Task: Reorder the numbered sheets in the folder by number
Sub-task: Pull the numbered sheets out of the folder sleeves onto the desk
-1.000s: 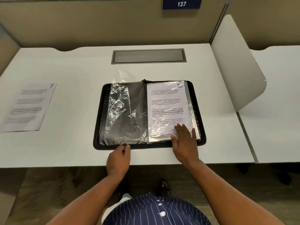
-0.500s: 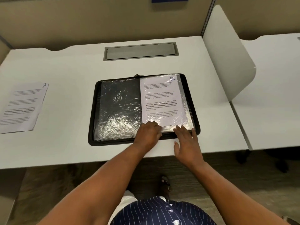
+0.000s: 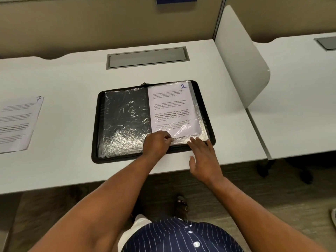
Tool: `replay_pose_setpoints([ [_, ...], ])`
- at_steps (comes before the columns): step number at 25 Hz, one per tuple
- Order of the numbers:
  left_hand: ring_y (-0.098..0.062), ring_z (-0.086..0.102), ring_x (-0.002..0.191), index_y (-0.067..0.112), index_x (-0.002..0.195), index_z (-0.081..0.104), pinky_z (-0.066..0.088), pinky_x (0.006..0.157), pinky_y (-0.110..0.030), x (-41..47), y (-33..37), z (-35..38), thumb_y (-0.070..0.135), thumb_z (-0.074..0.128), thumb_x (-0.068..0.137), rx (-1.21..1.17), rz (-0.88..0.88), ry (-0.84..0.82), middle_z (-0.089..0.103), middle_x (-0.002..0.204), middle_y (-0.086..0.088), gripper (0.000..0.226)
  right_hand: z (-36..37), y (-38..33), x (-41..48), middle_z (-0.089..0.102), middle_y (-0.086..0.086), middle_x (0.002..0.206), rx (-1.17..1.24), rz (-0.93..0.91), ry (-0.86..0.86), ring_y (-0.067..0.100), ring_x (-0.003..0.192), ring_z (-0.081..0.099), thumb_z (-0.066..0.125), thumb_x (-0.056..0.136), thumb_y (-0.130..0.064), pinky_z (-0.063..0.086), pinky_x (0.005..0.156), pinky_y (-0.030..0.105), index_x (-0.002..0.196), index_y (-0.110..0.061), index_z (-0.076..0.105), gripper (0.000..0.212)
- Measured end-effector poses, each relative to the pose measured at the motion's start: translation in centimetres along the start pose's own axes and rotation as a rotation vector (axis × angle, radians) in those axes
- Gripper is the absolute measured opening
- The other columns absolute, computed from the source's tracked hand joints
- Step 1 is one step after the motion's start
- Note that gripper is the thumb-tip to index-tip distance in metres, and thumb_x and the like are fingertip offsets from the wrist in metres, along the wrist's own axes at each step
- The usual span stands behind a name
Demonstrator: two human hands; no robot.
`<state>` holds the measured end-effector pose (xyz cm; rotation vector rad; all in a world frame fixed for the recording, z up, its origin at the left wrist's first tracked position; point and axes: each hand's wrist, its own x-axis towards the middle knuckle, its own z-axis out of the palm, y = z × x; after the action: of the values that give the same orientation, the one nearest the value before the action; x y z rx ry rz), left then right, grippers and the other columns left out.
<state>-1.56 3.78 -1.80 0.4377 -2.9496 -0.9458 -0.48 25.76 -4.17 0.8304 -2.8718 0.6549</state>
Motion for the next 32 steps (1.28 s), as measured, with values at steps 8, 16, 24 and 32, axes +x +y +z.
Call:
replay_pose_setpoints([
  [8,-0.019,0.068,0.093,0.019,0.102,0.077,0.051,0.085,-0.035,-0.7,-0.2,-0.4,0.033,0.063,0.096,-0.013,0.068,0.062,0.075,0.103,0.003,0.021,1.6,-2.9,2.0,0.040,0.016,0.160,-0.023,-0.181,-0.177,0.029,0.151,0.033,0.059,0.089,-0.015,0.020,0.127,0.045,0.153,-0.004,0.042,0.067],
  [16,-0.019,0.063,0.111,0.021,0.118,0.070,0.039,0.099,-0.035,-1.7,-1.4,0.1,0.032,0.068,0.092,0.005,0.149,0.120,0.071,0.119,0.003,0.029,2.2,-2.5,4.4,0.017,0.013,0.169,-0.227,-0.014,-0.409,0.028,0.157,0.012,0.038,0.103,-0.054,0.002,0.128,0.046,0.163,-0.008,0.013,0.080],
  [24,-0.021,-0.005,0.156,0.025,0.161,0.006,0.000,0.126,-0.047,-3.9,-3.2,1.8,0.058,0.060,0.092,0.153,-0.077,-0.066,-0.001,0.170,-0.004,0.094,2.4,-1.7,-1.7,0.046,0.010,0.157,-0.185,-0.104,-0.267,0.024,0.151,0.034,0.039,0.103,-0.050,0.007,0.125,0.045,0.153,-0.008,0.043,0.066],
  [32,-0.023,-0.013,0.155,0.021,0.161,-0.003,-0.008,0.125,-0.048,-6.2,-3.1,1.7,0.063,0.076,0.075,0.078,-0.173,-0.091,-0.006,0.169,-0.006,0.125,-1.8,0.1,0.0,0.066,-0.005,0.114,0.530,0.714,0.012,0.012,0.105,0.063,0.062,0.101,-0.024,0.051,0.084,0.025,0.136,-0.019,0.057,0.036],
])
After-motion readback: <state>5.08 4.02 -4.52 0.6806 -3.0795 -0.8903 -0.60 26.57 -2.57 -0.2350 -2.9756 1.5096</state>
